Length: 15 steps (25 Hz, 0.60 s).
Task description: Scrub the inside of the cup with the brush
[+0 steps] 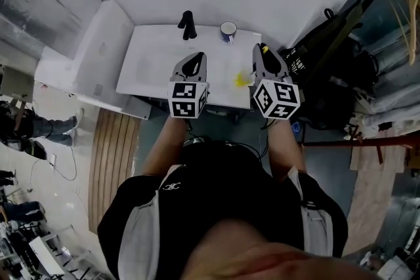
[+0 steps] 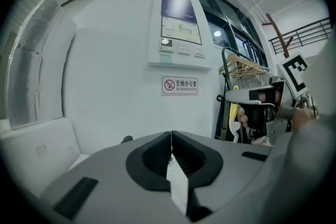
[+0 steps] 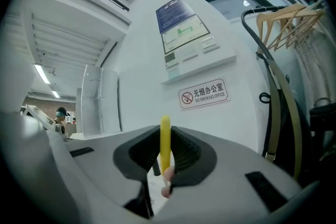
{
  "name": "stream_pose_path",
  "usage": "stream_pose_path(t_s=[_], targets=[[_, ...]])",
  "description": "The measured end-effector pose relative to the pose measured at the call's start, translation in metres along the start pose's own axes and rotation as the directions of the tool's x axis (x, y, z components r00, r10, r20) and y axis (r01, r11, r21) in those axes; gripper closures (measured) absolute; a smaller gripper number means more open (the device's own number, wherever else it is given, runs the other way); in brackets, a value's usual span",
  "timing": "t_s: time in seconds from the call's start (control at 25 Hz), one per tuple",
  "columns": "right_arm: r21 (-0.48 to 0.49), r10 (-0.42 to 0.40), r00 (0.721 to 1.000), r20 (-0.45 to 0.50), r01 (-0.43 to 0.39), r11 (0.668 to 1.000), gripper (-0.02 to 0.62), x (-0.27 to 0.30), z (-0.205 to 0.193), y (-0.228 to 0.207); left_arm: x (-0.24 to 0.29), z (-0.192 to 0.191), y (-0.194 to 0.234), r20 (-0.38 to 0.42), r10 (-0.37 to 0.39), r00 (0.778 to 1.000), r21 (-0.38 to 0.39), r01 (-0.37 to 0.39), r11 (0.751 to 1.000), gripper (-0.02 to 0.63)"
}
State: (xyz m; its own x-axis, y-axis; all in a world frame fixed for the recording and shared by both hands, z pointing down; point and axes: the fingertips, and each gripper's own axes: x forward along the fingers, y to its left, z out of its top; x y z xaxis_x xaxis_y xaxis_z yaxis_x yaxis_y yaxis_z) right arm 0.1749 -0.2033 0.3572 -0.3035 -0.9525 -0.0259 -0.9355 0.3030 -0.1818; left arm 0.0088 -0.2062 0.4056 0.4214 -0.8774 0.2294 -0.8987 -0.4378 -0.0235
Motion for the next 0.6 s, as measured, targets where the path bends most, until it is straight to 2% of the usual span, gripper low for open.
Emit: stream_pose_path(t_s=[0.4,0.52,0.6], targets=[[-0.014,-0.023,0.999,-0.032,0.022,1.000,0.541,0.037,-0.012,-0.008,0.050,-0.020,0.015,-0.030,-0.083,0.996,-0.011,0.083,0.997,0.586],[-0.021,-0.046,0.998,-0.035,0.045,0.999,0.541,0.045,-0.013,-0.013,0.068,-0.028,0.019,-0.059,-0.120,0.991,-0.004,0.120,0.993,0.503],[-0.022,-0.065,0.997,-0.036,0.064,0.998,0.541,0.050,-0.014,-0.018,0.080,-0.034,0.020,-0.082,-0.146,0.986,-0.001,0.146,0.989,0.474]])
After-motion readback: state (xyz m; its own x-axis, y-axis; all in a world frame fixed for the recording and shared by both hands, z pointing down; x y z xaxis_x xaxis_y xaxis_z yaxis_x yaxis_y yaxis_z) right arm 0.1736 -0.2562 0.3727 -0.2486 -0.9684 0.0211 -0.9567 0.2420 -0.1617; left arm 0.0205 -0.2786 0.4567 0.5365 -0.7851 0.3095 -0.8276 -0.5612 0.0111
